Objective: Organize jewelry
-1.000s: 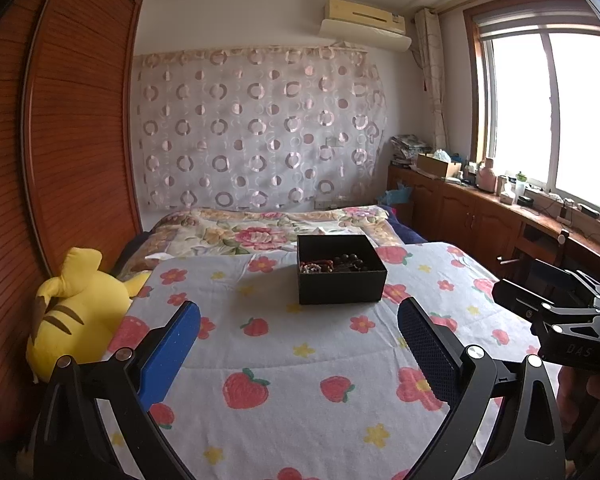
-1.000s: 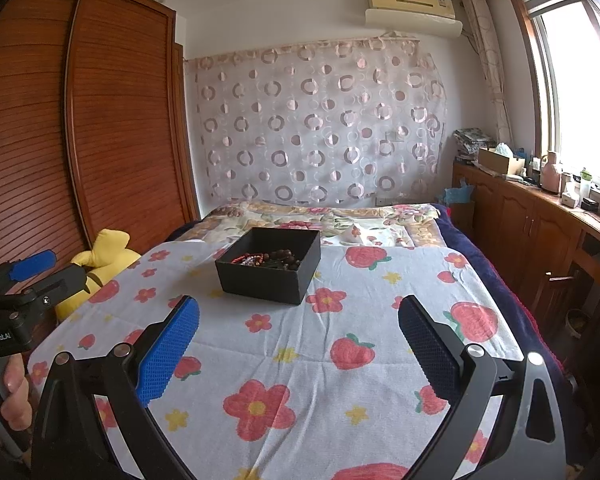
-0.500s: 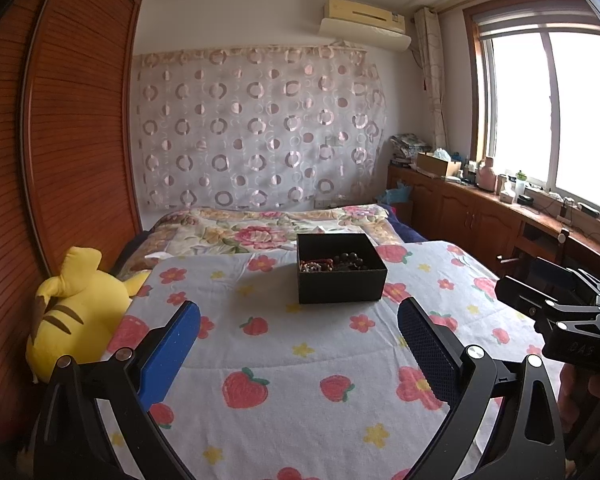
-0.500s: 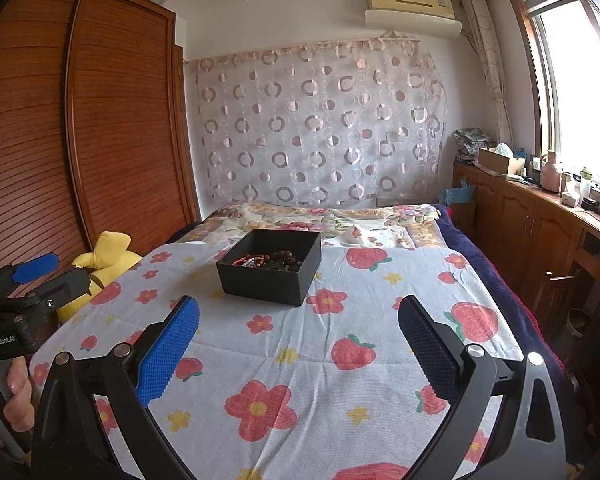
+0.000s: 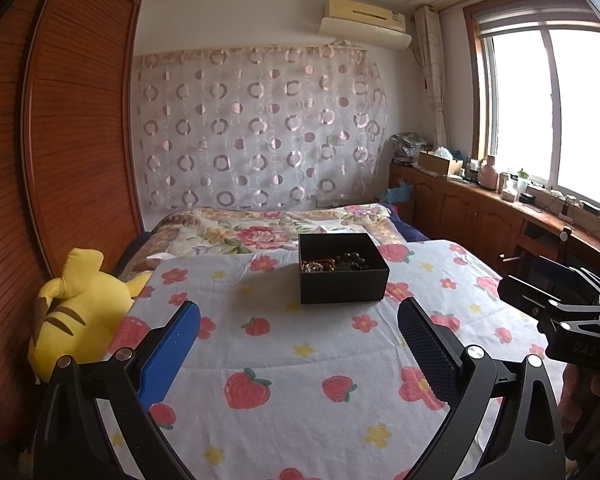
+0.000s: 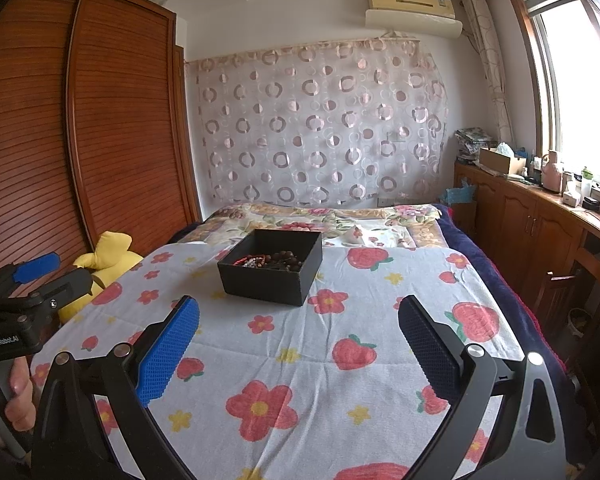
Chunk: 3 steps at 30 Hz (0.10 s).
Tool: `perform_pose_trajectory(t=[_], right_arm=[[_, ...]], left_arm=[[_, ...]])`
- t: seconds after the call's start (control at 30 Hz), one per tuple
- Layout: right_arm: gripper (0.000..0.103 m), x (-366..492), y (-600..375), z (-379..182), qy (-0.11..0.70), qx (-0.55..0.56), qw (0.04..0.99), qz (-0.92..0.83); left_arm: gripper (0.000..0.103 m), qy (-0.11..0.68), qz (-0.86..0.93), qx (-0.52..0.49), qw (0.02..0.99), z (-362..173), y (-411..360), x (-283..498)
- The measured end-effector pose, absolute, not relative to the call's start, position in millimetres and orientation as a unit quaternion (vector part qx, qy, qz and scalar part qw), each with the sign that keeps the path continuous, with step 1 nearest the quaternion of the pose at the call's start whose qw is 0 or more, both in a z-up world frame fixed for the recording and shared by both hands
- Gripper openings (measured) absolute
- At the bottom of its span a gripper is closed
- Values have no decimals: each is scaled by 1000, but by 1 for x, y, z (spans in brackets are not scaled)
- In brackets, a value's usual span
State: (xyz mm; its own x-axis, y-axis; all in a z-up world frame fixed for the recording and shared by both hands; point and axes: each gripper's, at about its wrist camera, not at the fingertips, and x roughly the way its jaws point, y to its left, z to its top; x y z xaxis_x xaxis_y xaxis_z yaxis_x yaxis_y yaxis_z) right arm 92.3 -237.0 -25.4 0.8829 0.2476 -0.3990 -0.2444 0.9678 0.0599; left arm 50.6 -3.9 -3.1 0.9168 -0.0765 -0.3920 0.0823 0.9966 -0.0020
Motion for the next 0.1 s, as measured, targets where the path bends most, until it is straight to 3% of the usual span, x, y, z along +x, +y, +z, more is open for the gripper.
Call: perform_pose_trajectory(t=[0.1], right_arm=[[101,92,-236,-25,206,4,970,126]], left_arm=[[95,201,-43,5,979,-3,-4,50]])
